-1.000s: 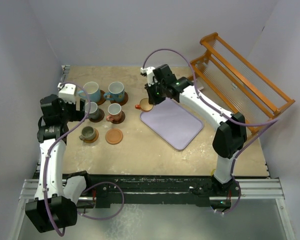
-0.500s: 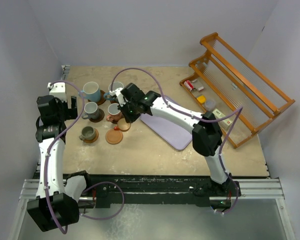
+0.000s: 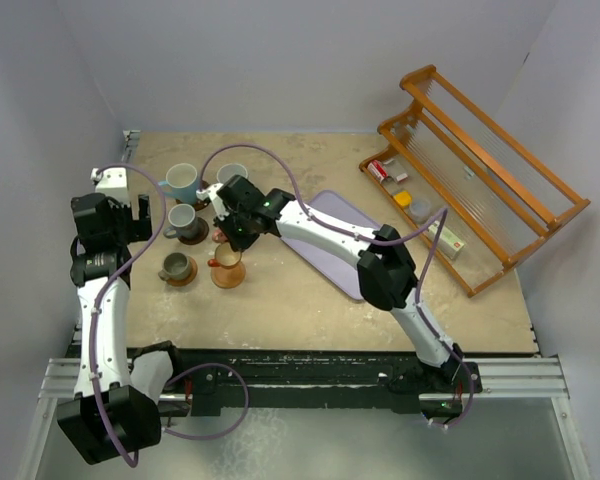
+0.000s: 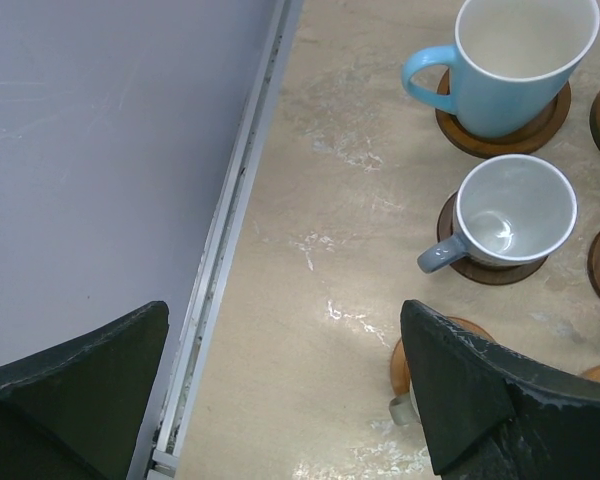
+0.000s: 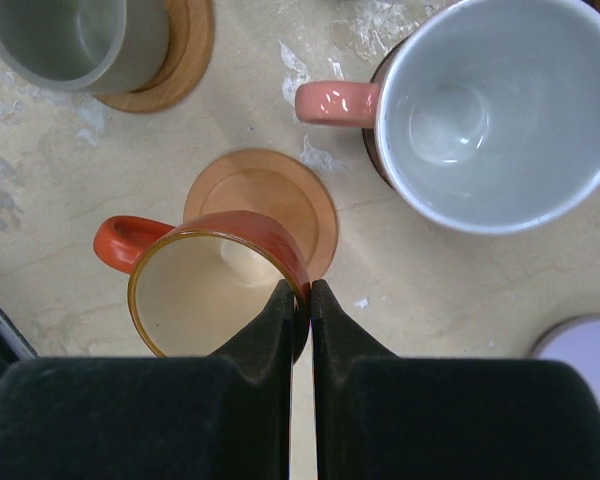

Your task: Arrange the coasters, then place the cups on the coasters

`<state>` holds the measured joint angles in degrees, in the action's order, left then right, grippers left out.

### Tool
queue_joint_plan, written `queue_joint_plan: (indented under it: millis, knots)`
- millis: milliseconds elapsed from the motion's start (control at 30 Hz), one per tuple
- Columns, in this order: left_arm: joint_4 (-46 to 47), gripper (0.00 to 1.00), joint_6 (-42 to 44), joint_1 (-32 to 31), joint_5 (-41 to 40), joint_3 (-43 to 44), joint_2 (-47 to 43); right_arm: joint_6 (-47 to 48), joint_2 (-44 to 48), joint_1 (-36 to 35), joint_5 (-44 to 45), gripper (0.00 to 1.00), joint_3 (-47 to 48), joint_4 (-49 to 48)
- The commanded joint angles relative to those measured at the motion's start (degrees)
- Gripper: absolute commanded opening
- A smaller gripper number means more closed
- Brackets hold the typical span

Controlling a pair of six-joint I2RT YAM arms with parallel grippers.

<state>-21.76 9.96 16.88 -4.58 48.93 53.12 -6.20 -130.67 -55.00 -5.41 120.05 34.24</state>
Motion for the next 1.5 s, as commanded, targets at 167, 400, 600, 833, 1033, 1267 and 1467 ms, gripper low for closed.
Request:
queue_joint_plan:
  millis: [167,400,600,833,1033,1267,1467]
  knots:
    - [2.8,0.95,-0.9,0.6,1.9,-0.1,-2.0,-1.3,-3.7,-1.1,0.9,0.0,6.8,1.9]
    - [2.8,0.95,-0.8,0.6,2.2,-0.3,-2.1,-1.2,-4.5,-1.7,1.4,0.0,6.4,2.1]
    - [2.8,0.95,-0.8,0.5,2.5,-0.2,-2.3,-1.2,-5.1,-1.9,1.5,0.0,6.9,2.4]
    - [2.8,0.95,-0.7,0.6,2.7,-0.2,-2.4,-1.1,-6.0,-2.0,1.6,0.0,7.9,2.8]
    - [2.7,0.95,-0.7,0.6,2.8,-0.3,-2.6,-0.9,-6.6,-2.2,1.7,0.0,8.4,3.2]
    - [2.7,0.95,-0.6,0.7,2.9,-0.3,-2.8,-0.5,-7.1,-2.5,2.1,0.0,8.3,3.1]
    - [2.7,0.95,-0.6,0.7,3.0,-0.3,-2.9,0.0,-7.0,-2.5,2.5,0.0,8.1,3.1]
